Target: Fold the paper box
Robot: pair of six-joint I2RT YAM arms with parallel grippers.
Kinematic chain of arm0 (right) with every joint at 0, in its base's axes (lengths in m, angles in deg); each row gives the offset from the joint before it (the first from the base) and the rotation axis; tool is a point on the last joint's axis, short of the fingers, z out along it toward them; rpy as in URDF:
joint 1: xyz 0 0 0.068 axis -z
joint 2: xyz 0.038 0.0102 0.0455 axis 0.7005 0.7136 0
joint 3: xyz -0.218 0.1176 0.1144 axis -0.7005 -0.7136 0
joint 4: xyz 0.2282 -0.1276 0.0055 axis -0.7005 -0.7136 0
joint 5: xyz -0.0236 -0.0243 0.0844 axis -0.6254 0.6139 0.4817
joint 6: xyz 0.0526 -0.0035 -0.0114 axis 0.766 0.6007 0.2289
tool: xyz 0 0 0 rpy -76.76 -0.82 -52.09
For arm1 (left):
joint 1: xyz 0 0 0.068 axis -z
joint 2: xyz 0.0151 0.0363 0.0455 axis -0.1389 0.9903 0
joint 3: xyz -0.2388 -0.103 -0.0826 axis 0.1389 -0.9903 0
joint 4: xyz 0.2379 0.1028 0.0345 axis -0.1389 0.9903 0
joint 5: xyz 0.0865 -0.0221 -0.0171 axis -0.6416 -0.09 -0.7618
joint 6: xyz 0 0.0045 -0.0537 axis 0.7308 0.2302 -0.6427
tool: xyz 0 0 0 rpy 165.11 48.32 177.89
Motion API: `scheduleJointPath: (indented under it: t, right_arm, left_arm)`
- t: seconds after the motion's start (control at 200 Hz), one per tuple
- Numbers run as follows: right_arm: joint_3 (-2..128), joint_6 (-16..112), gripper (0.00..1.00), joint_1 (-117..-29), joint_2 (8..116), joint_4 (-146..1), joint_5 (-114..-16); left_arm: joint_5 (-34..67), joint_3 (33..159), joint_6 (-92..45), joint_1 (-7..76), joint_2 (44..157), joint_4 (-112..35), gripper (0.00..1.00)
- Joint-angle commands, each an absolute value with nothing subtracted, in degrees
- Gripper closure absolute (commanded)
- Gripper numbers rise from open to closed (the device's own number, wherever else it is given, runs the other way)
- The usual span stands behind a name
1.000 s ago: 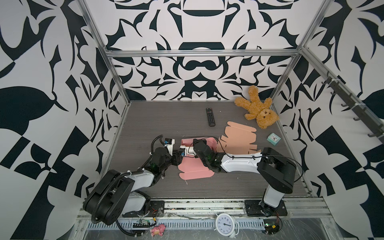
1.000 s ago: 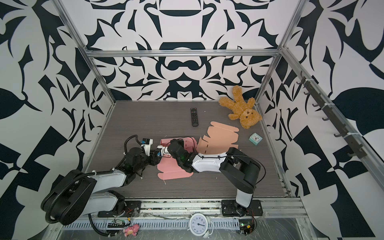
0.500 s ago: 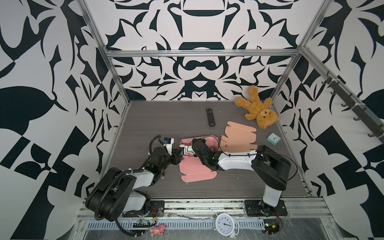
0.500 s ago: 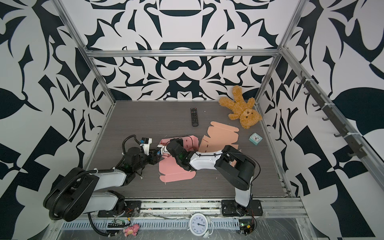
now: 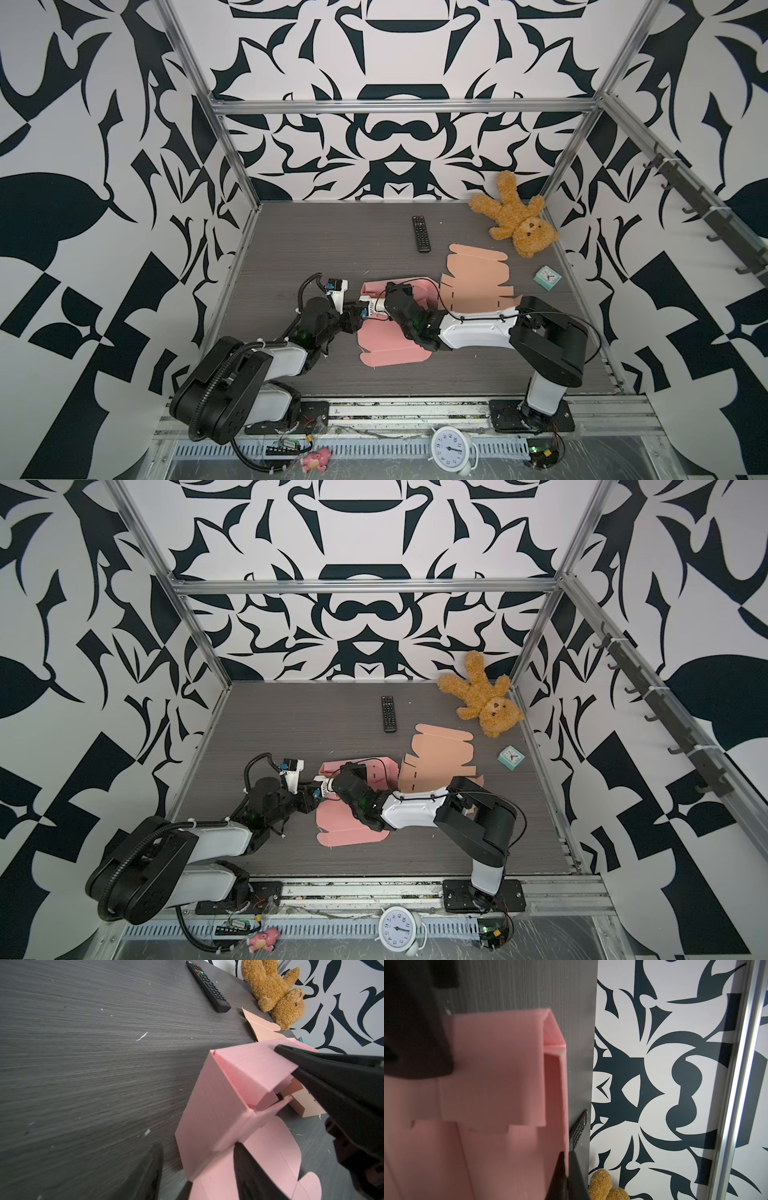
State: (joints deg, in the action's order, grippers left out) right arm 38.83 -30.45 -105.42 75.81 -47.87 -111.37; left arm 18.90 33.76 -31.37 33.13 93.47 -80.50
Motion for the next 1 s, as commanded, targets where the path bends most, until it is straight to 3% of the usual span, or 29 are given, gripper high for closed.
scheduleJointPath:
  t: [0.0, 0.64, 0.995]
  right_arm:
    - [38.5, -28.6, 1.0, -105.8, 73.0, -47.9, -110.4]
    - [38.7, -31.5, 1.0, -104.4, 73.8, -47.3, -114.3]
    - [38.4, -30.7, 1.0, -102.4, 72.9, -47.4, -113.3]
  left_arm:
    - [18.2, 33.6, -31.5, 32.9, 91.7, -80.4, 0.43]
    - [14.5, 34.5, -33.3, 32.9, 75.7, -61.7, 0.41]
    - [16.2, 38.0, -32.2, 31.7, 81.1, -60.8, 0.41]
